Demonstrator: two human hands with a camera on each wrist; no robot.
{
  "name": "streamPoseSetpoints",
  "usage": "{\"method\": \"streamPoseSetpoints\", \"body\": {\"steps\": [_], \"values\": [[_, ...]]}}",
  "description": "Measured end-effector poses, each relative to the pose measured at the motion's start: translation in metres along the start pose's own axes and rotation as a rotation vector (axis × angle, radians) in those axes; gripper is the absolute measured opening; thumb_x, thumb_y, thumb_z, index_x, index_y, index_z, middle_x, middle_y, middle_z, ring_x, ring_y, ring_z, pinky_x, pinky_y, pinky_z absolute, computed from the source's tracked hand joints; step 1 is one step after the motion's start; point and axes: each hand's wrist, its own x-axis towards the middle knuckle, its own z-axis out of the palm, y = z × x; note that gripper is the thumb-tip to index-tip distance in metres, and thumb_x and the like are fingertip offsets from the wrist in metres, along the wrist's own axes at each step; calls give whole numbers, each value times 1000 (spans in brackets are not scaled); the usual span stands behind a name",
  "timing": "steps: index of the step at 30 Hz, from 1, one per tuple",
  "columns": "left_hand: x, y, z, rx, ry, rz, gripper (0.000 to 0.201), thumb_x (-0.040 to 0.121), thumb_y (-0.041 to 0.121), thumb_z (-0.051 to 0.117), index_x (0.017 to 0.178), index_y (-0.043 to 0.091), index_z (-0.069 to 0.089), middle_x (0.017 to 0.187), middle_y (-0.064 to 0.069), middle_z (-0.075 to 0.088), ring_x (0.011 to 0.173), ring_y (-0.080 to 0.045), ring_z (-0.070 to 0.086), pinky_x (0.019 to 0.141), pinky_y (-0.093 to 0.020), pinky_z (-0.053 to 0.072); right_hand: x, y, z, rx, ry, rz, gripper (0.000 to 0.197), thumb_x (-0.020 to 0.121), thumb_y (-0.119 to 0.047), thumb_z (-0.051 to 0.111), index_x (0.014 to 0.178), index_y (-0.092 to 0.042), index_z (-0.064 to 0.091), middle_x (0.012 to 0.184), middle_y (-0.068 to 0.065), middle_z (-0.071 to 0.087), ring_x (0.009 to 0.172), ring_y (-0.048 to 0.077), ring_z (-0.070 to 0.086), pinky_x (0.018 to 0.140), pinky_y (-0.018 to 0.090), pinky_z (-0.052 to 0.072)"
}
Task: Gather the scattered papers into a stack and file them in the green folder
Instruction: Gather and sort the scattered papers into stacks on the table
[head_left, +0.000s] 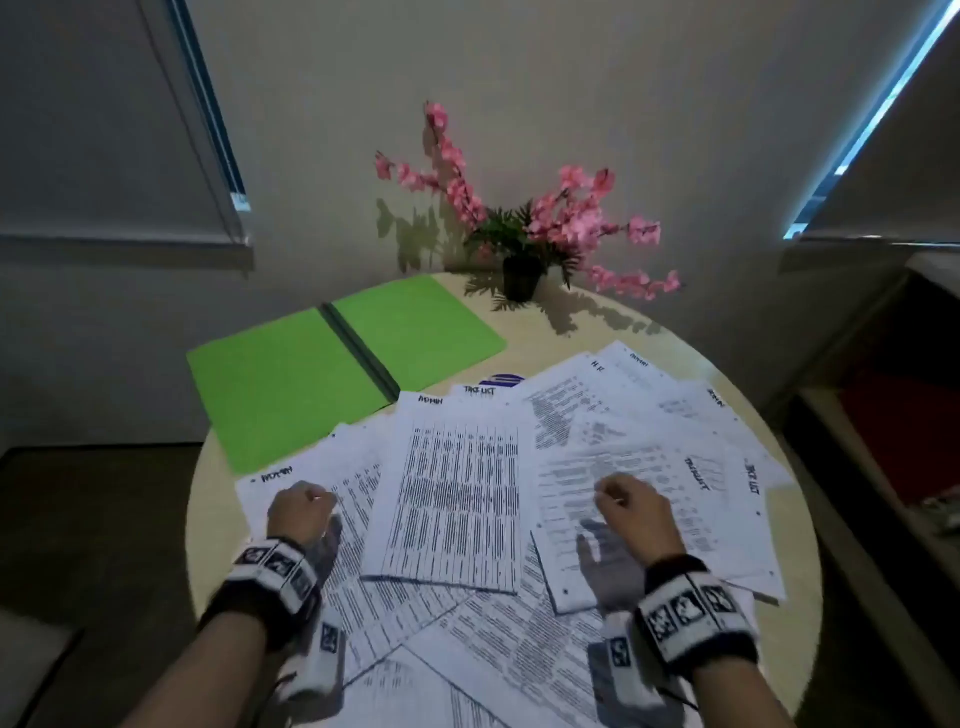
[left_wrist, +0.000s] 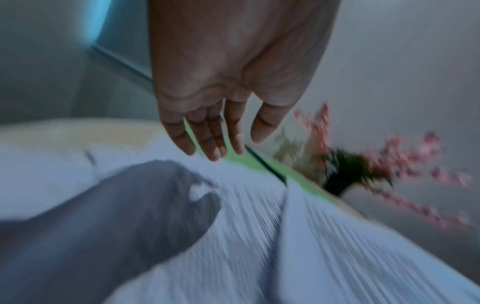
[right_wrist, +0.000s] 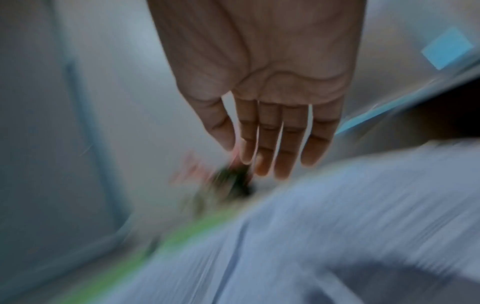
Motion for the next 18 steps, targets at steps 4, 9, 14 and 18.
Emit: {"method": "streamPoseSetpoints", "body": {"steps": [4,9,14,18], "values": [[-10,7,40,-43,-187,-96,52,64,51,57,72,-1,62,96,-30,60,92,-36,61,85,-35,46,10,5,68,-551,-396,118,73,78,-32,62,140,-15,28,151,13,22,137,36,24,109,48,31],[-16,12,68,-66,-241,-52,20,85,26,60,81,8,53,81,-15,53,72,-24,52,63,-26,36,6,34,91,-711,-341,114,75,86,-15,53,146,-15,8,158,10,0,143,37,6,112,53,22],[-14,2,51,-52,-77,-104,16,88,11,52,93,-2,60,96,-21,59,88,-33,58,78,-37,43,23,35,60,-430,-111,85,36,90,-1,45,126,-1,50,123,22,59,101,30,58,85,33,49],[-10,-15,34,141,-359,-204,22,81,15,63,73,5,45,68,-7,44,62,-21,46,57,-27,34,24,5,51,-195,-107,-119,49,86,9,43,131,-8,51,129,18,59,115,28,57,94,26,43]]}}
